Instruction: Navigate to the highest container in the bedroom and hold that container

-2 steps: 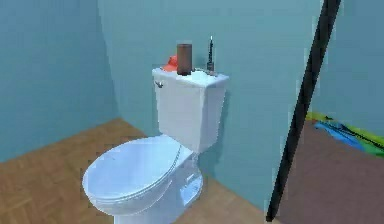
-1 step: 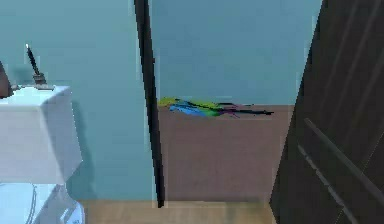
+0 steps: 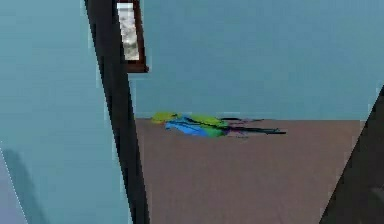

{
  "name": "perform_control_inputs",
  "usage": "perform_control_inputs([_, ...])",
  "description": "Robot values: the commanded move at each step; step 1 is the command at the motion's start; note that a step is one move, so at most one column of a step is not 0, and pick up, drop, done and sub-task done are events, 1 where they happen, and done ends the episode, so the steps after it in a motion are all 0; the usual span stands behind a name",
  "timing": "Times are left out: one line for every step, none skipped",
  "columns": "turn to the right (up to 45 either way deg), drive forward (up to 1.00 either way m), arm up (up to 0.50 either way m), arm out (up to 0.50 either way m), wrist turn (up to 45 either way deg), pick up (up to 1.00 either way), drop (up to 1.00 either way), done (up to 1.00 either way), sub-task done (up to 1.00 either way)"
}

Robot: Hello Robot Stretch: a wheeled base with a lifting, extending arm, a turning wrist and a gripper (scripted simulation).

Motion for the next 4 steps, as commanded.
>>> perform_control_inputs([18.0,0.00,0.00,0.00,0.0,0.00,0.00,0.00,0.00])
perform_control_inputs([0.0,0.95,0.00,0.00,0.0,0.00,0.00,0.00,0.00])
perform_control_inputs([45.0,0.00,0.00,0.00,0.0,0.00,0.00,0.00,0.00])
perform_control_inputs([0.0,0.05,0.00,0.00,0.0,0.00,0.00,0.00,0.00])
